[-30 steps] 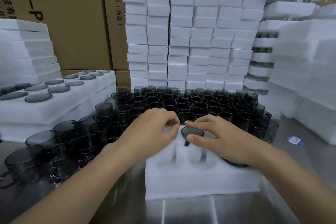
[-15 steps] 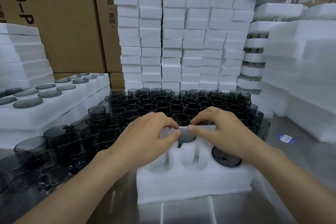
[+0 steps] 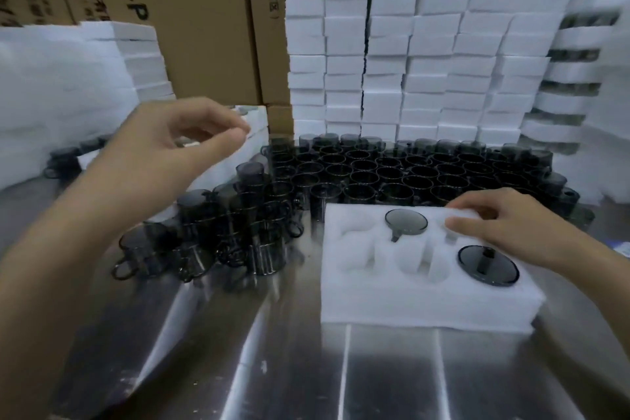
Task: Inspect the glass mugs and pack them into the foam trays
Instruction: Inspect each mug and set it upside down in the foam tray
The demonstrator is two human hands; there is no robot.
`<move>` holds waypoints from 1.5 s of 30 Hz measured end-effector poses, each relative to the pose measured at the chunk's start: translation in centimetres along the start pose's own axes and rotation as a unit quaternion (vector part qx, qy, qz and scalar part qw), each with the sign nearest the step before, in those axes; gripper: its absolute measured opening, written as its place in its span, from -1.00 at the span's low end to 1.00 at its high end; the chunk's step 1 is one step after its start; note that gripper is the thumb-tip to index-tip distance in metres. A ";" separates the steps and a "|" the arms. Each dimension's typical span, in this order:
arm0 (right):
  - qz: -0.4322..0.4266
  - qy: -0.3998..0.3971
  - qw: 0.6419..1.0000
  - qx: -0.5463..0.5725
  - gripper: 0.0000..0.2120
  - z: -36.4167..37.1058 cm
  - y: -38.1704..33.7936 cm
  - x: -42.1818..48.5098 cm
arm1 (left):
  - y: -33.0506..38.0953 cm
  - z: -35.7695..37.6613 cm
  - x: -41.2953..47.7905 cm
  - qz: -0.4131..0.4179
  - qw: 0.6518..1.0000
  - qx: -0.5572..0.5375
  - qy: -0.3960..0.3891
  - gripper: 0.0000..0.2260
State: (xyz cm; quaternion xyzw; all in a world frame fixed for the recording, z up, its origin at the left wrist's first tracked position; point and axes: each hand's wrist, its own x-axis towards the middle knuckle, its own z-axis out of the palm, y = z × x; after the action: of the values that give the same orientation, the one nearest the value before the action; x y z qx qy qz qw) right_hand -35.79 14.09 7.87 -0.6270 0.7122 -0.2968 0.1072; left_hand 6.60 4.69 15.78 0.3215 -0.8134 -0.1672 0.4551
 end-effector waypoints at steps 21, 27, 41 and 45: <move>0.006 0.008 1.000 0.012 -0.89 0.4 0.2 0.0 | -1.8 5.0 -4.6 -0.016 0.963 0.186 -0.194 -0.88; 0.022 -0.002 1.000 0.012 -0.86 0.5 0.0 0.0 | 5.0 3.1 3.1 -0.128 0.902 -0.382 -0.156 -0.82; 0.029 0.000 0.999 0.015 -0.85 1.2 1.1 0.3 | 6.8 13.0 8.5 -0.227 0.570 -0.759 -0.217 -0.24; 0.024 -0.003 0.999 0.023 -0.84 1.1 0.8 0.1 | 6.5 12.9 8.6 -0.215 0.571 -0.759 -0.226 -0.17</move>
State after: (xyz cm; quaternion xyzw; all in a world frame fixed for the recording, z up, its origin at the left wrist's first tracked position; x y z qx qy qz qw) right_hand -35.92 13.69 6.53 -0.6078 0.7201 -0.3082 0.1308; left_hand -10.01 3.43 18.08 -0.0244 -0.3715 -0.8837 0.2837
